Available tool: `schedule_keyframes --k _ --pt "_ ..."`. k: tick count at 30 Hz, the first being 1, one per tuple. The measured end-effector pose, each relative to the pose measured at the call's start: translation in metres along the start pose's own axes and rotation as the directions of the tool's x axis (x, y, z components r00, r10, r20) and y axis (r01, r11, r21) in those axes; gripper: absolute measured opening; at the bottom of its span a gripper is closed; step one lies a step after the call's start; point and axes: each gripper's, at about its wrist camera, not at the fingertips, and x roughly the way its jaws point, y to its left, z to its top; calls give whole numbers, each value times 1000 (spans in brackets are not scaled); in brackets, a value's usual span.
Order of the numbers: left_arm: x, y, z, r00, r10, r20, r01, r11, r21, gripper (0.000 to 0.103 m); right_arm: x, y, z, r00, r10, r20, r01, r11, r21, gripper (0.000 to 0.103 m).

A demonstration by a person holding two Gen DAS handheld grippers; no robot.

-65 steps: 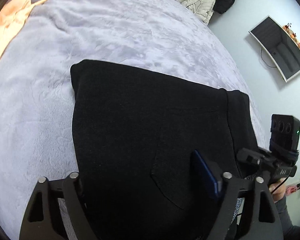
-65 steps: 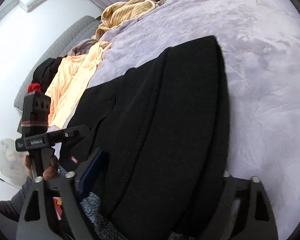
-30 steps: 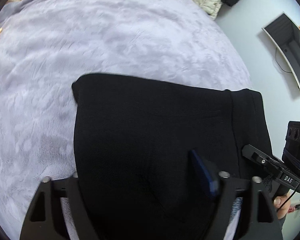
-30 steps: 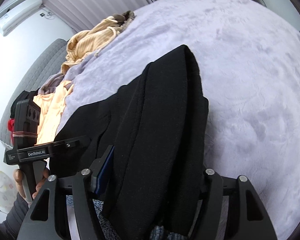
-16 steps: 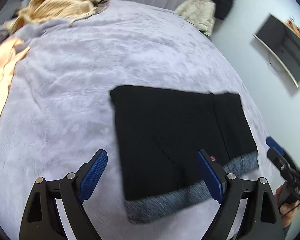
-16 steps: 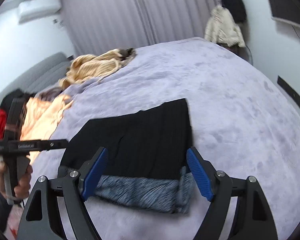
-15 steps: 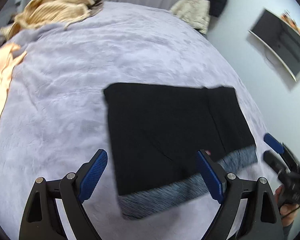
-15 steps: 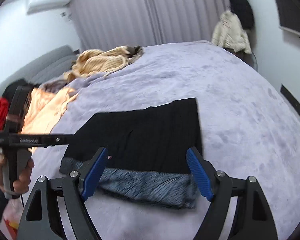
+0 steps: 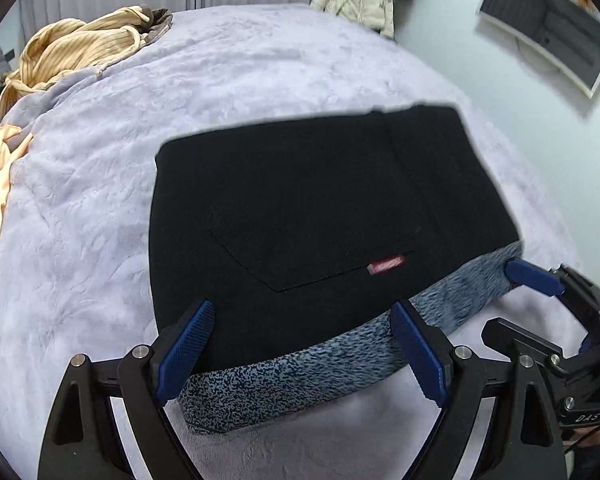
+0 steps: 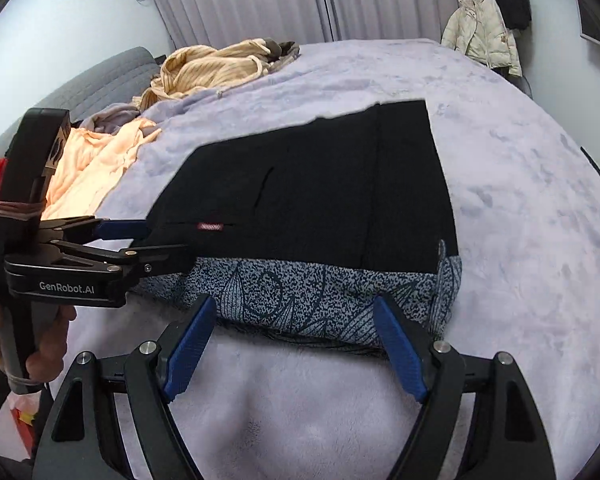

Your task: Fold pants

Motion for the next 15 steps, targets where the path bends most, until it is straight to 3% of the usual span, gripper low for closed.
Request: schedule_keyframes --k 4,7,11,15 --pt "-10 14 33 999 3 54 0 999 -48 91 -17 3 30 994 -41 97 46 998 -52 86" --pt "10 23 60 1000 26 9 -25 996 -86 91 -3 -3 66 990 -86 112 94 993 -73 88" --pt "43 33 86 995 93 -43 -99 983 -156 91 42 -15 110 997 -69 32 71 996 -50 88" --pt "74 28 95 985 147 -86 -158 979 -128 91 89 -25 128 994 -86 -69 84 996 -40 91"
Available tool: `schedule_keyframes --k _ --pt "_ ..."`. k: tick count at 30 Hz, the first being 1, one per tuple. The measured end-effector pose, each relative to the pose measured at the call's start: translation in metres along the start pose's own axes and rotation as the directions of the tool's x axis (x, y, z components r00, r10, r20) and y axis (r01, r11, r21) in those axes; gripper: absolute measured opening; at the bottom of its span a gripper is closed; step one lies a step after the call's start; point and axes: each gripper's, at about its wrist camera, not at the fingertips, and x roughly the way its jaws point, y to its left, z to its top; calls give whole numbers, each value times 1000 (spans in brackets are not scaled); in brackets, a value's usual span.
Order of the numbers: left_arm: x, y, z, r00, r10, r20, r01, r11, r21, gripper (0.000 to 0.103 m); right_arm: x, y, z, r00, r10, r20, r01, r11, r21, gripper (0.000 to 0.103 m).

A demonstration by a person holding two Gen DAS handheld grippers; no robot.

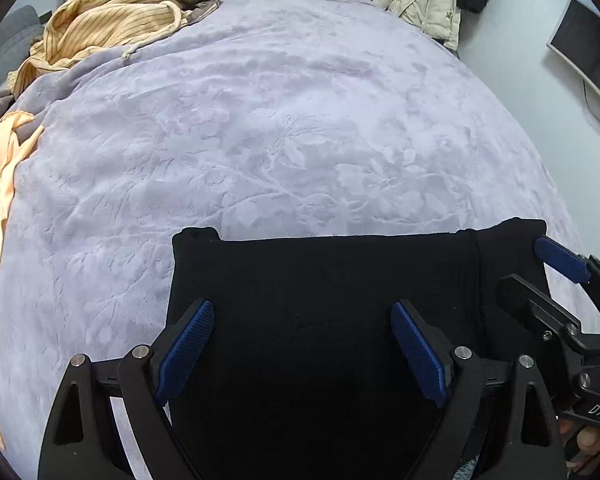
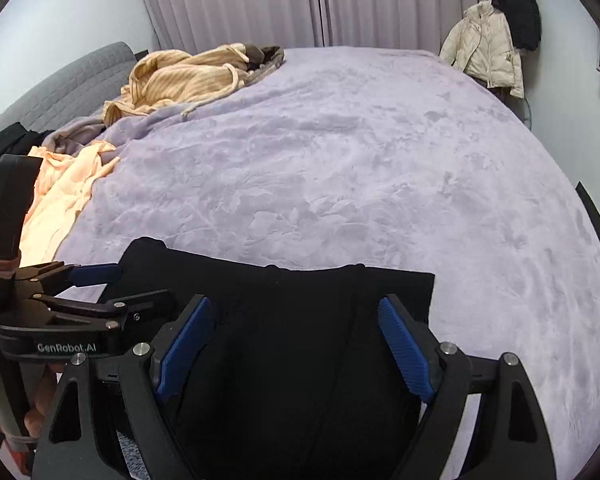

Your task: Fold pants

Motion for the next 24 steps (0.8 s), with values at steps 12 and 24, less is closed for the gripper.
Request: schedule_keyframes --k 12,24 --pt "28 -2 -2 1000 -4 -11 4 1000 28 98 44 -20 -12 994 36 -107 -28 997 76 102" --pt "12 22 19 996 65 -60 -71 993 -92 102 25 14 0 990 -104 -93 100 994 -53 103"
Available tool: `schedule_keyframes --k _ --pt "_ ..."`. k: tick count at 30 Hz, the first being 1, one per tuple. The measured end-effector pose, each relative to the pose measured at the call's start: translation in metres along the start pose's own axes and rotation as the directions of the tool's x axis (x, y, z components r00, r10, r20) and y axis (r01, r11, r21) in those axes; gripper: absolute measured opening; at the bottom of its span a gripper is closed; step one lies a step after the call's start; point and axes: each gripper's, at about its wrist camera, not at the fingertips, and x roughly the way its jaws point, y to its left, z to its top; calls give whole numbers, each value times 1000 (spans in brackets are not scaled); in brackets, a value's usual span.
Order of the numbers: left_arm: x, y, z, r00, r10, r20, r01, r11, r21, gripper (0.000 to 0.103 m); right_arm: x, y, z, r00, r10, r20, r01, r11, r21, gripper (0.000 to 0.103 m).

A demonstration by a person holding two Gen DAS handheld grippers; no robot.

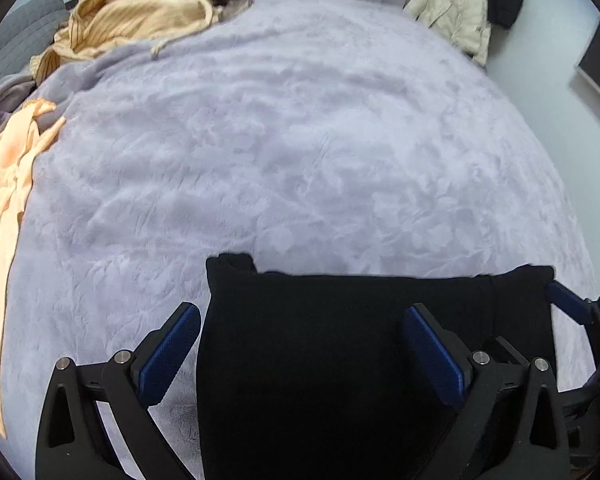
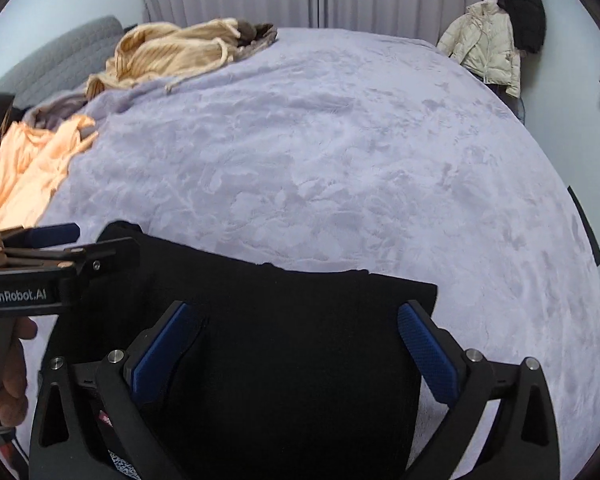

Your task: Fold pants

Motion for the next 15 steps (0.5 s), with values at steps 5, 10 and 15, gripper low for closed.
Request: schedule_keyframes --k 5,10,15 --pt "9 4 -19 1000 -10 0 10 1000 7 102 21 -5 -12 995 -50 -88 56 997 59 102" --pt "-13 4 -51 999 -21 49 20 999 29 102 -21 -3 -49 999 -42 -14 43 996 79 103" --pt "-28 -2 -94 992 -1 125 -6 998 57 102 -39 14 -96 996 -86 36 84 995 44 102"
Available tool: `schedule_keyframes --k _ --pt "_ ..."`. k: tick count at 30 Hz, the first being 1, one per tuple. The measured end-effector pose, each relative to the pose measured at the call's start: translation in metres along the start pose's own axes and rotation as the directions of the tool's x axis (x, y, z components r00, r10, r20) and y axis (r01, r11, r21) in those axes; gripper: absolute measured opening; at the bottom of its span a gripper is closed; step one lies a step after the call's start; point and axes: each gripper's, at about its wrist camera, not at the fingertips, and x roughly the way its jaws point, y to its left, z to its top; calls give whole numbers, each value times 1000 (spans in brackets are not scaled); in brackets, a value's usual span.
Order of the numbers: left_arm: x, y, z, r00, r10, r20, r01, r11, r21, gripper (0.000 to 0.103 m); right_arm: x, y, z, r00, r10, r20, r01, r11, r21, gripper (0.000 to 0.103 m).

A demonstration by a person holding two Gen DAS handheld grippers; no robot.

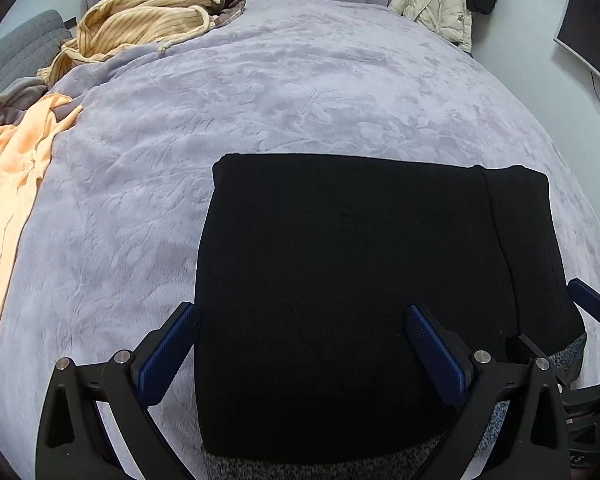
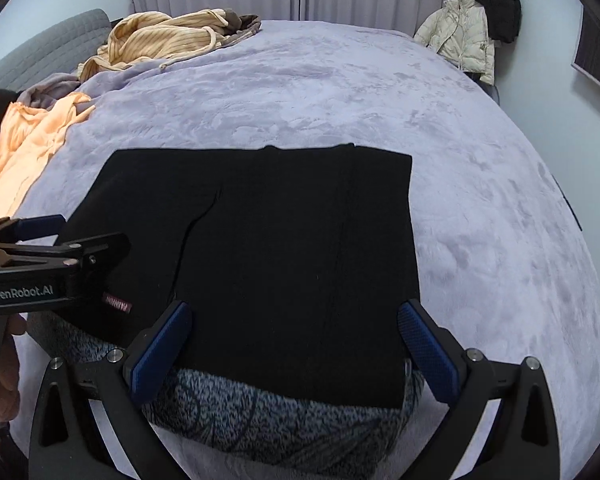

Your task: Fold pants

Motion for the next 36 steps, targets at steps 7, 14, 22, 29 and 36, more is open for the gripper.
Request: schedule_keyframes --k 7,14,22,29,36 --pt "-16 10 -25 997 -65 29 66 998 -9 103 -15 -2 -26 1000 2 8 -2 999 47 103" --pt "-37 2 -27 993 -80 85 78 997 18 102 -57 19 -22 981 26 194 -27 1000 2 103" --pt "-16 5 -24 994 -109 13 109 994 15 102 -31 23 -9 991 103 87 -100 994 -48 103" --pt "-14 4 -26 994 -104 22 104 995 9 102 -25 4 41 987 118 111 -119 993 5 103" --pt "-10 3 -24 995 -97 -4 97 995 1 103 57 25 63 997 22 -68 -25 999 -47 103"
